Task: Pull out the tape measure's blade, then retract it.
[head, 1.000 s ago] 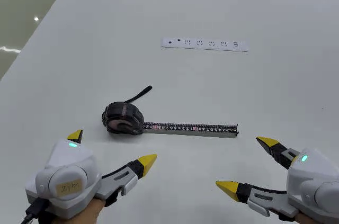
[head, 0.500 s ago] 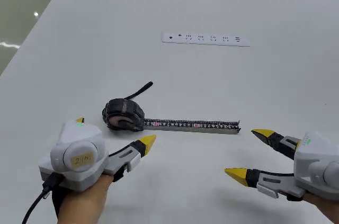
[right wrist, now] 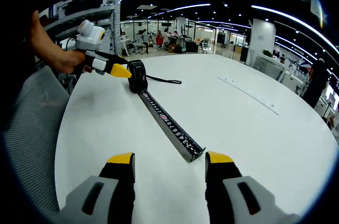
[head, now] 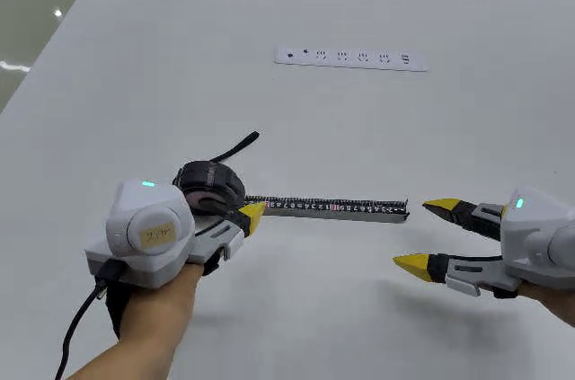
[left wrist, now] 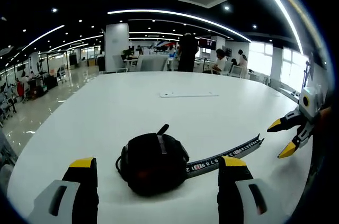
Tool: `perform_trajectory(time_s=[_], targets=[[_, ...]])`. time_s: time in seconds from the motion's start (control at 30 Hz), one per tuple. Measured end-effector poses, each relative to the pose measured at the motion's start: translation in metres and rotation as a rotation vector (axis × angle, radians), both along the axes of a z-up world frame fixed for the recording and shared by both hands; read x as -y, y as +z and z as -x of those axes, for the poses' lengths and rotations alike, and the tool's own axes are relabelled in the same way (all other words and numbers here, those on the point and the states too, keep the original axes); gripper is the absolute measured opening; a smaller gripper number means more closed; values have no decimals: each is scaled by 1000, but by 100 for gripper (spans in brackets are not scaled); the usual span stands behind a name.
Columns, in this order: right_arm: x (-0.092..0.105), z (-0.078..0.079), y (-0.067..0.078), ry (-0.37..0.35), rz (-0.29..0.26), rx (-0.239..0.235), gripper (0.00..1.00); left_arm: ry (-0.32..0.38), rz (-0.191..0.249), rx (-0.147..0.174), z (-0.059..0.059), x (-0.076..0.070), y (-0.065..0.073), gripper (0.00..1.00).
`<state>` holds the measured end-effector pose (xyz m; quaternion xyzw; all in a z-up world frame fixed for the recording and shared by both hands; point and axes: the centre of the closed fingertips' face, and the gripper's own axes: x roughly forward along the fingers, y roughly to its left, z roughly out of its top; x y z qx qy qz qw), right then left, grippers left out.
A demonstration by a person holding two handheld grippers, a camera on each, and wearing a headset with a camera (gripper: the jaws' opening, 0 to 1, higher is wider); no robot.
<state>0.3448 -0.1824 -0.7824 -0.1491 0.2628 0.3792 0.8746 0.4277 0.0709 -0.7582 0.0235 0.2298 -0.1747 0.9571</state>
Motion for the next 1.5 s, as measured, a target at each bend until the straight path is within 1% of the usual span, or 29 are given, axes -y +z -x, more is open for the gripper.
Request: perform_trajectory(time_s=[0.03, 0.1, 0.17, 0.2, 0.3, 0.43, 0.5, 0.63, 0.7, 0.77, 0.83, 0.9, 0.97, 1.03, 1.07, 1.1, 1.13, 1.27, 1.37, 1.4, 1.5], targets=[[0, -1, -1, 19, 1, -3, 52, 5, 1, -3, -2, 0, -1, 91], [1, -5, -3, 30, 15, -7, 48, 16, 5, -11, -5, 0, -2, 90], [1, -7, -4, 53, 31, -7, 45, 25, 5, -16, -8, 0, -3, 90], [0, -9, -3, 59, 30, -9, 45, 30, 4, -21, -9, 0, -4, 90], [-1, -13, -5, 91, 41, -19, 44, 39, 4, -28, -11, 1, -7, 89], [1, -18, -11, 119, 62, -37, 37, 51, 7, -43, -13, 1, -11, 86], [3, -21, -13, 128, 68, -43, 37, 61, 1, -52, -14, 1, -14, 86], [5, -27, -16, 144, 67, -60, 36, 70, -2, -57, -15, 1, -17, 85], [5, -28, -19, 162, 67, -73, 33, 73, -1, -60, -16, 2, -17, 84], [4, -30, -21, 182, 73, -73, 30, 74, -2, -62, -17, 2, -18, 83], [5, -31, -23, 185, 74, -81, 25, 75, -2, -64, -17, 3, -19, 82], [5, -31, -23, 187, 74, -82, 24, 76, -1, -65, -17, 3, -19, 82], [5, -31, -23, 190, 74, -84, 19, 76, -1, -65, -17, 3, -19, 81], [5, -31, -24, 192, 74, -86, 19, 77, -1, -65, -18, 3, -19, 81], [5, -35, -31, 202, 69, -92, 18, 90, -6, -75, -18, 6, -24, 80], [5, -34, -32, 191, 54, -108, 16, 93, -5, -77, -18, 6, -25, 79], [5, -36, -30, 193, 55, -95, 14, 95, -6, -81, -18, 5, -26, 78], [5, -36, -30, 197, 46, -89, 13, 103, 0, -86, -19, 6, -27, 75], [6, -36, -30, 201, 42, -90, 12, 111, 3, -82, -20, 6, -27, 73], [5, -36, -30, 204, 41, -90, 12, 115, 5, -87, -21, 6, -27, 72], [6, -37, -30, 211, 53, -81, 11, 125, 4, -90, -21, 4, -28, 71]])
